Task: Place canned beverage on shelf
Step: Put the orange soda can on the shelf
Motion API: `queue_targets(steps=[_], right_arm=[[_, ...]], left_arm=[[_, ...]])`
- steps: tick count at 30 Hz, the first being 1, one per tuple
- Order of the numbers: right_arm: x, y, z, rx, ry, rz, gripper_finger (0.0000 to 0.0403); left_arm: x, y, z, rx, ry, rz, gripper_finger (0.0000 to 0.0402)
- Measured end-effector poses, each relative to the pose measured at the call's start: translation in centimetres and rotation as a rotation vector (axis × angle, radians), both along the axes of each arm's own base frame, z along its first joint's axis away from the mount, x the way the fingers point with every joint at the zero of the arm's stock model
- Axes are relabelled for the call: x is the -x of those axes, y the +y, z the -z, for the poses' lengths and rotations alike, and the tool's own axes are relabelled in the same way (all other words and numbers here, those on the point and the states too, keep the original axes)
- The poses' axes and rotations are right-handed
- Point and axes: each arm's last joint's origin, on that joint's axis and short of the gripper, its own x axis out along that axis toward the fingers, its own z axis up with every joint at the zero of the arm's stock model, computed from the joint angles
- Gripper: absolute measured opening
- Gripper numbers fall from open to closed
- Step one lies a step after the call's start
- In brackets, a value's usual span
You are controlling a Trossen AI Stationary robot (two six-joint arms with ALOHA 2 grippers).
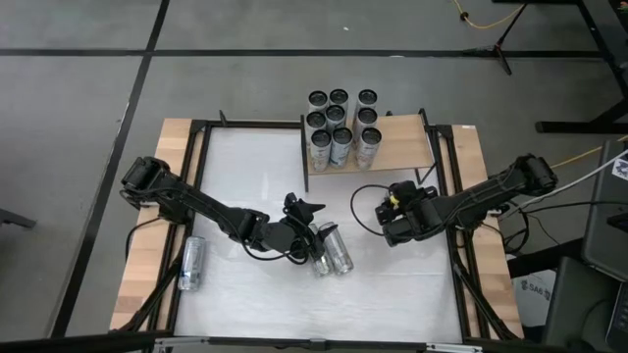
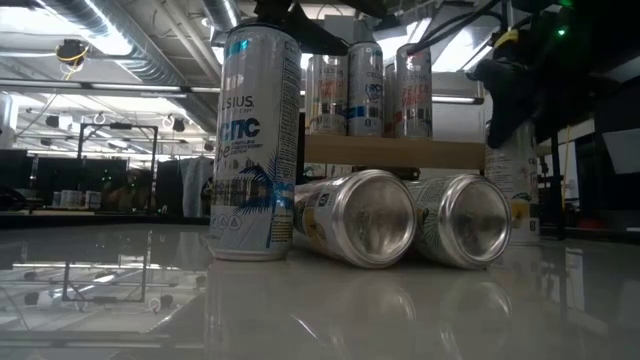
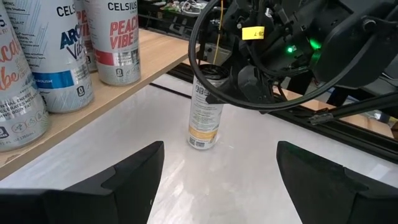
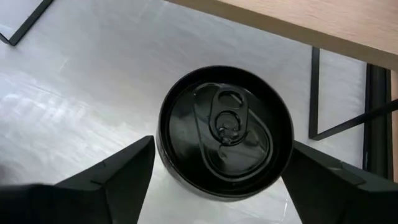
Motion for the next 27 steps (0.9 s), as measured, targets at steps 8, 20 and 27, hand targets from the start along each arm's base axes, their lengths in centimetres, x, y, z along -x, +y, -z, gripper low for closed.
queue_targets(steps=[8, 20, 27], right_arm=[[0.0, 0.0, 0.0, -0.002, 0.004, -0.003, 0.0322], [0.0, 0.0, 0.0, 0.003, 0.034, -0.038, 0.0321], [0.2, -0.1, -1.9, 0.018, 0.086, -0.039, 0.0321]], left_arm=[[0.0, 0.0, 0.0, 0.0, 0.0, 0.0, 0.0306], [0.0, 0.0, 0.0, 0.001, 0.0, 0.0, 0.0306], [0.0, 0.0, 0.0, 0.001, 0.0, 0.0, 0.0306]])
